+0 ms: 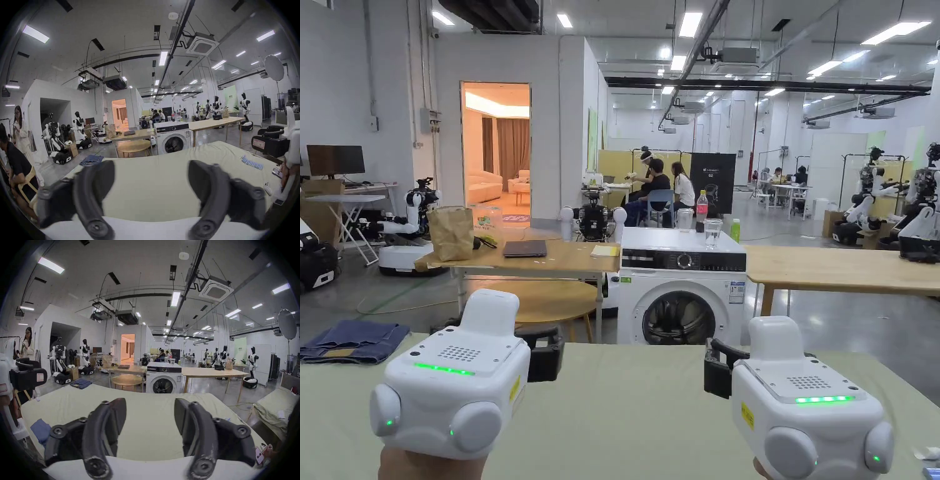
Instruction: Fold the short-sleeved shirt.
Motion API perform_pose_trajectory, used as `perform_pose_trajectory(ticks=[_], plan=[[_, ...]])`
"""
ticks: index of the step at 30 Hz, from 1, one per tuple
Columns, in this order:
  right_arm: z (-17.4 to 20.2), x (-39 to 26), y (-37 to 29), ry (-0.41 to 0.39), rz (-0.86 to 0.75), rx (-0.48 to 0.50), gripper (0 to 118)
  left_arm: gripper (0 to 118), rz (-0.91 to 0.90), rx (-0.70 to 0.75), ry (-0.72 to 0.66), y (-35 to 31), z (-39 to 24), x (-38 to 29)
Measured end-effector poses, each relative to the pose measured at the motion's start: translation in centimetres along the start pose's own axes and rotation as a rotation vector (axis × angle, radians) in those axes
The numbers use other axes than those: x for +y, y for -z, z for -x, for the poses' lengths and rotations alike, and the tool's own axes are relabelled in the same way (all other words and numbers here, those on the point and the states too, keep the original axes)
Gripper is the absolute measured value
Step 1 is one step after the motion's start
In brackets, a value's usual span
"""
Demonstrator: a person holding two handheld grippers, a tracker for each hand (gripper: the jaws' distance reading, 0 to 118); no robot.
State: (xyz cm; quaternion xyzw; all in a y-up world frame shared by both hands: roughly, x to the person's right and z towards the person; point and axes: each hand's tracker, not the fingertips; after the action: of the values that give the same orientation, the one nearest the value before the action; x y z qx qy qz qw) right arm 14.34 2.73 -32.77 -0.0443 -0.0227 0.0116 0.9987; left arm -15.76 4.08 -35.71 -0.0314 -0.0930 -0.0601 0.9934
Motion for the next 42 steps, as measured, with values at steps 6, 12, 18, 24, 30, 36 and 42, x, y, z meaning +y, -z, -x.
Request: perform_pose_trajectory(ticks=[6, 12, 18, 24, 30, 36, 42], plan=[[0.1, -0.1, -0.3, 0.01, -0.016, 0.016, 116, 114, -0.018, 0.005, 0.002, -0.4, -0.2, -0.2], [0.1, 0.2, -0.1, 0.0, 0.008, -0.029, 116, 114, -0.012, 0.007, -0.011, -0.3, -0.3, -0.4], [-0.4, 0.8, -0.2, 0.084, 0.052, -0.049, 116, 114, -0.006, 0.004, -0.02, -0.3, -0.4, -0.5], [0.5, 1.1, -0.3, 0.02, 0.065, -0.188, 116, 114, 0.005, -0.008, -0.036, -0.1, -0.3, -0.8], [0.1, 1.0, -0.7, 0.066, 0.082, -0.128, 116, 114, 0.013, -0.01, -0.051, -0.1, -0.3, -1.0], [0.1, 1.0, -0.9, 0.069, 0.073, -0.118, 116, 114, 0.012, -0.01, -0.055, -0.3, -0.2, -0.9], [0.6, 1.0, -1.2, 0.04, 0.053, -0.126, 116, 114, 0.008, -0.009, -0.063, -0.5, -0.2, -0.9]])
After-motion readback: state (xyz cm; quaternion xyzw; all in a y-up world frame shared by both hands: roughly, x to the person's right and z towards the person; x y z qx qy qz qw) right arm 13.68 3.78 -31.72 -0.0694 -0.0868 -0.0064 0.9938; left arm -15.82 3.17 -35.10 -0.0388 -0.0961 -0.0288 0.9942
